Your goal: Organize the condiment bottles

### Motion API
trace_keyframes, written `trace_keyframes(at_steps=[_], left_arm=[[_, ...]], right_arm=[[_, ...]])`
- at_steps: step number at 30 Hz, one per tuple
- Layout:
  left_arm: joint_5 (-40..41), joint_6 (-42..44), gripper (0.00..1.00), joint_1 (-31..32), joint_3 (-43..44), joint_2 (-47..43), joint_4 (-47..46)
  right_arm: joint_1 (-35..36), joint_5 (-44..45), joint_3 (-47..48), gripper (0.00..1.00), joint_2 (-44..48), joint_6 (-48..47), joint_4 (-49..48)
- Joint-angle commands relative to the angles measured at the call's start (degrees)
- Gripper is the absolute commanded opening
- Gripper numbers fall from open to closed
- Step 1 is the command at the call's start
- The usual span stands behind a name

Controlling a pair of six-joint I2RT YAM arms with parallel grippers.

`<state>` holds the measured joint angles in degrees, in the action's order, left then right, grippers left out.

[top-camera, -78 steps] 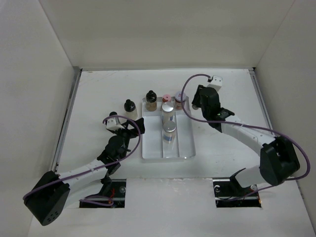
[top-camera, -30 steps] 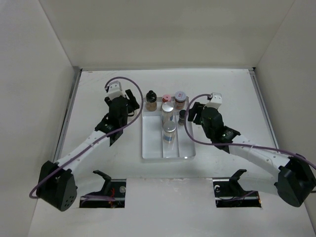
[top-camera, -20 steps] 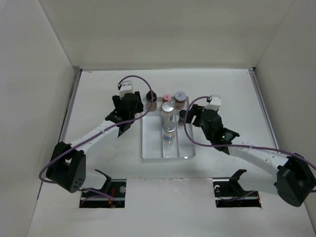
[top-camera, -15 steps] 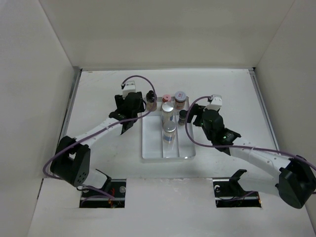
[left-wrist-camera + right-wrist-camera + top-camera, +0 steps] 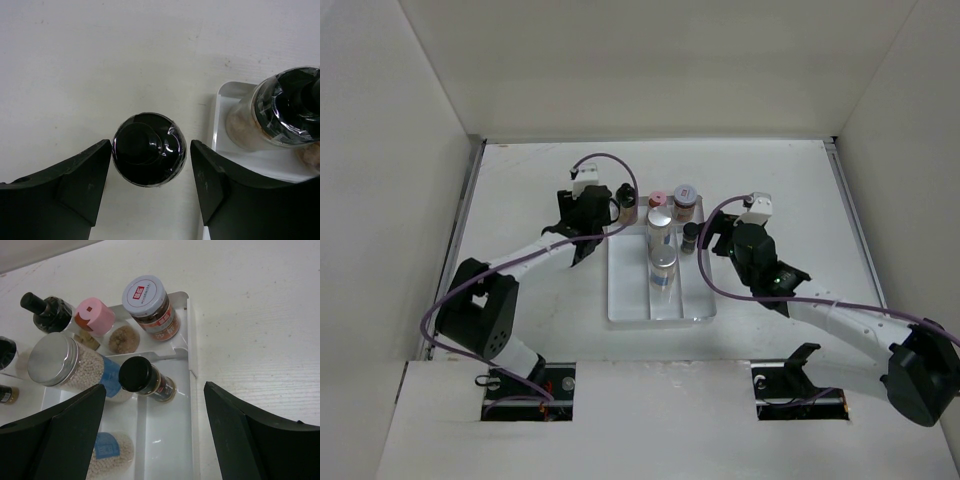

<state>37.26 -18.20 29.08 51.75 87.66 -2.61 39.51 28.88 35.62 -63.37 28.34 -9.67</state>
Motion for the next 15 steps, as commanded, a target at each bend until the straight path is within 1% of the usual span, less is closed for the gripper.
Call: trace_keyframes(at_steps=[1, 2, 4, 6, 7, 10, 15], left_arm=[[-0.51, 0.53, 0.6, -1.17, 0.28, 1.02, -4.86], [-1.13, 0.36, 0.57, -1.61, 0.2, 1.29, -4.95], [-1.92, 0.18, 0.49, -2.05, -0.24, 1.29, -5.3], [-1.75, 0.09, 0.4, -2.14, -1.12, -0.11, -6.08], [-2.01, 0.09, 0.38, -2.06, -1.64, -1.25, -6.79], [-1.84, 0.88, 0.34, -1.27, -4.02, -7.65, -9.69], [-1.4, 1.15, 0.32, 1.1, -5.43, -17.68, -8.91]], right_arm=[[0.7, -0.58, 0.07, 0.86, -0.08, 0.4, -3.25], [0.7, -0.67, 0.07, 0.86, -0.08, 0.4, -3.25], [0.61, -0.85, 0.07, 0.86, -0.08, 0.4, -3.25], [0.53, -0.85, -0.02, 0.86, 0.18, 0.4, -3.25], [0.44, -0.85, -0.02, 0.86, 0.27, 0.4, -3.25], [0.09, -0.85, -0.37, 0.86, 1.23, 0.4, -3.25], [0.09, -0.85, -0.55, 0.87, 1.94, 0.49, -3.25]])
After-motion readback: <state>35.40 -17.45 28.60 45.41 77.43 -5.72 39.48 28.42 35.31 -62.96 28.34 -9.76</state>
